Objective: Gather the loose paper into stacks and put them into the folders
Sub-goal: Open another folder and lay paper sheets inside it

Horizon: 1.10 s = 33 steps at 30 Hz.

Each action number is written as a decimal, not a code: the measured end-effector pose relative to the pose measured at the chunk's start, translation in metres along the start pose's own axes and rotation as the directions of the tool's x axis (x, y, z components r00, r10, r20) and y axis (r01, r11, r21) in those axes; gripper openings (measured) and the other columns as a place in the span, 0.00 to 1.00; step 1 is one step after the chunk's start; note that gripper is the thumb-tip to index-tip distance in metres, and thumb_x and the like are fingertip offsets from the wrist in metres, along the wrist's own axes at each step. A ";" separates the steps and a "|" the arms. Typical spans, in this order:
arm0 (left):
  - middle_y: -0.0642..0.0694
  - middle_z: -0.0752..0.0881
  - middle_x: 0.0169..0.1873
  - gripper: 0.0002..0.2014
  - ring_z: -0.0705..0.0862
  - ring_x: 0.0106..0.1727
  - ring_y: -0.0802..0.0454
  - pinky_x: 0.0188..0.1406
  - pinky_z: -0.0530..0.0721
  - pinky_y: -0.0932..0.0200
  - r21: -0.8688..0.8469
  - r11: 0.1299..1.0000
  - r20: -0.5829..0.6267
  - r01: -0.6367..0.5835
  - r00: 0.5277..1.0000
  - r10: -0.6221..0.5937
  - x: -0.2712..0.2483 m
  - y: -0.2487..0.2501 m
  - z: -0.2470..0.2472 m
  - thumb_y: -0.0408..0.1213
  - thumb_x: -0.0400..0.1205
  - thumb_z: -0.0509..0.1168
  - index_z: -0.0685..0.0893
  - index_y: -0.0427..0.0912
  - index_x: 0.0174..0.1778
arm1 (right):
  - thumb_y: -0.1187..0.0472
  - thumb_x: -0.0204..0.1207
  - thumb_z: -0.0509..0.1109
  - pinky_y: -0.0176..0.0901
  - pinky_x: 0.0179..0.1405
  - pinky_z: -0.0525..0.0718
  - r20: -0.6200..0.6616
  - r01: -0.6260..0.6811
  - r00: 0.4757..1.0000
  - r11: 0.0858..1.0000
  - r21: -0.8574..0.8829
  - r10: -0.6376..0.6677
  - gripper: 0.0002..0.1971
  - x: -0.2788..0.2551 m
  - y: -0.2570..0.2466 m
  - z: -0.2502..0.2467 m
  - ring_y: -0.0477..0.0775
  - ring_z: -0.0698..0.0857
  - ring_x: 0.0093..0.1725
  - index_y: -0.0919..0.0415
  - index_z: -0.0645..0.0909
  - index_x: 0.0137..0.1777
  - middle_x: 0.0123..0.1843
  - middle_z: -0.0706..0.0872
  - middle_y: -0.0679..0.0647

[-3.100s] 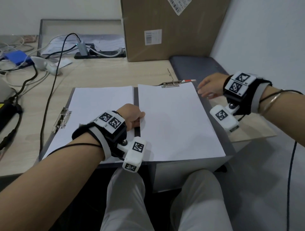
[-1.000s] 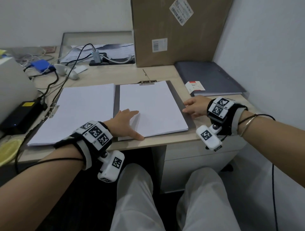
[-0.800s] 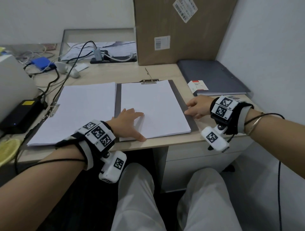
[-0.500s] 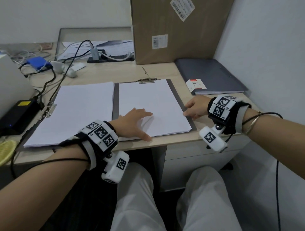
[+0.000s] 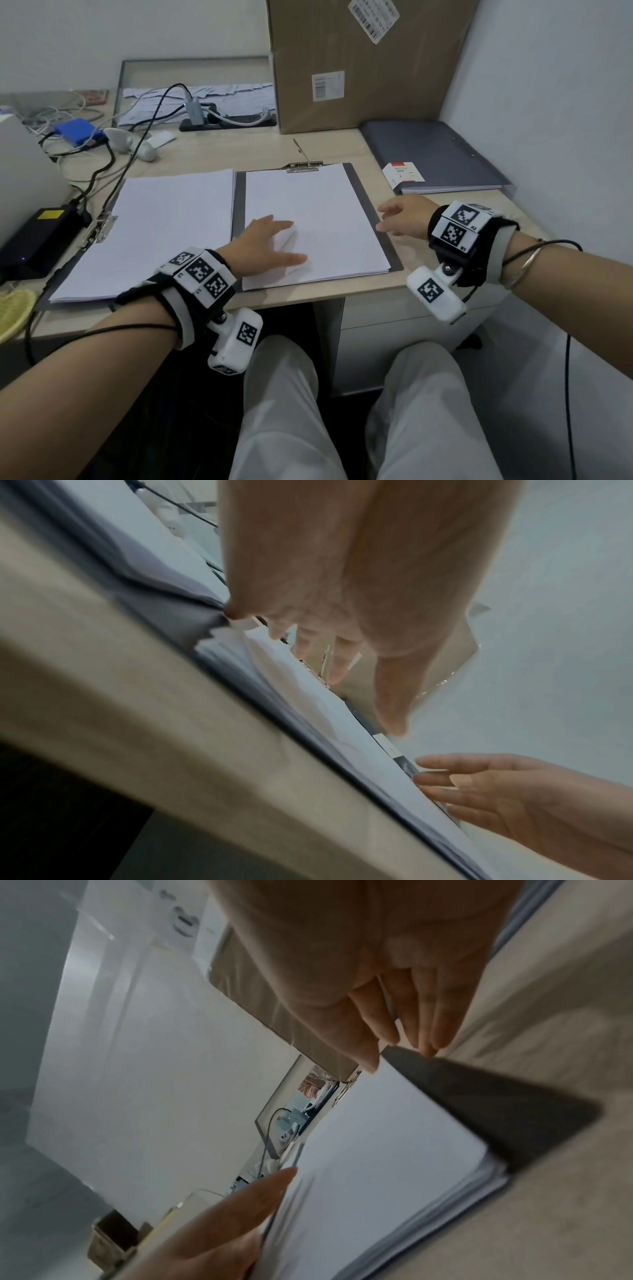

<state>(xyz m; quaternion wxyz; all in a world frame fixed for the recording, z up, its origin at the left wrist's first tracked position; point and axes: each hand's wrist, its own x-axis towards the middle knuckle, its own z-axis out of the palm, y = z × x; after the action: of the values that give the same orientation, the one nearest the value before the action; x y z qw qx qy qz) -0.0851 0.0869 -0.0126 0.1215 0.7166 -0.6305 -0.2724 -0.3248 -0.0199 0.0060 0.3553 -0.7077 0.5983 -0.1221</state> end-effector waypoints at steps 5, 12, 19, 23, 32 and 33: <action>0.48 0.61 0.83 0.32 0.59 0.83 0.50 0.78 0.59 0.57 -0.226 0.972 -0.101 0.069 0.990 -0.094 -0.005 0.000 -0.007 0.46 0.83 0.65 0.63 0.46 0.82 | 0.68 0.77 0.67 0.61 0.73 0.73 0.086 -0.049 0.996 0.992 0.114 0.039 0.22 -0.002 -0.010 0.015 0.70 0.75 0.72 0.79 0.71 0.69 0.72 0.75 0.72; 0.46 0.65 0.81 0.30 0.64 0.81 0.48 0.74 0.65 0.57 -0.268 0.955 -0.091 0.123 0.984 -0.152 -0.002 0.000 -0.015 0.42 0.82 0.67 0.66 0.45 0.81 | 0.65 0.77 0.68 0.55 0.69 0.78 0.135 -0.037 0.990 0.999 -0.006 0.037 0.19 0.001 -0.019 0.010 0.66 0.78 0.70 0.68 0.77 0.68 0.69 0.79 0.66; 0.47 0.71 0.78 0.24 0.73 0.75 0.49 0.66 0.69 0.62 -0.155 0.985 -0.134 0.076 0.986 -0.097 0.039 0.007 -0.054 0.42 0.83 0.65 0.74 0.45 0.76 | 0.62 0.78 0.69 0.47 0.60 0.82 0.054 0.083 0.995 0.996 -0.041 -0.081 0.20 0.050 -0.077 -0.014 0.57 0.81 0.65 0.63 0.78 0.69 0.67 0.82 0.59; 0.48 0.69 0.79 0.25 0.72 0.76 0.47 0.72 0.68 0.59 -0.050 0.991 -0.082 0.124 0.988 -0.128 0.083 0.005 -0.072 0.43 0.84 0.63 0.70 0.47 0.79 | 0.58 0.73 0.73 0.51 0.70 0.77 0.038 0.137 0.991 0.974 -0.178 -0.132 0.31 0.108 -0.108 -0.007 0.57 0.77 0.71 0.60 0.71 0.76 0.74 0.76 0.56; 0.51 0.76 0.73 0.18 0.72 0.75 0.49 0.68 0.69 0.68 0.245 0.966 0.187 0.088 0.973 -0.136 0.131 -0.003 -0.086 0.45 0.87 0.57 0.77 0.48 0.72 | 0.68 0.77 0.65 0.38 0.67 0.71 0.133 0.224 0.973 0.923 -0.314 -0.191 0.25 0.179 -0.138 0.018 0.55 0.76 0.72 0.60 0.73 0.75 0.73 0.77 0.55; 0.53 0.75 0.75 0.19 0.71 0.76 0.50 0.72 0.66 0.63 0.272 0.959 0.190 0.078 0.973 -0.133 0.131 -0.004 -0.087 0.46 0.87 0.55 0.76 0.49 0.73 | 0.70 0.77 0.63 0.37 0.60 0.74 0.135 0.249 0.967 0.915 -0.316 -0.216 0.22 0.181 -0.139 0.022 0.55 0.79 0.67 0.60 0.78 0.71 0.68 0.82 0.55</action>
<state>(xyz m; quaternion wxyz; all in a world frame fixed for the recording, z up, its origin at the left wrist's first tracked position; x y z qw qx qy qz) -0.0267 -0.0542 0.0259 -0.0552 0.7270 -0.6308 -0.2654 -0.1604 -0.1771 0.0348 0.2431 -0.8284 0.5039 -0.0268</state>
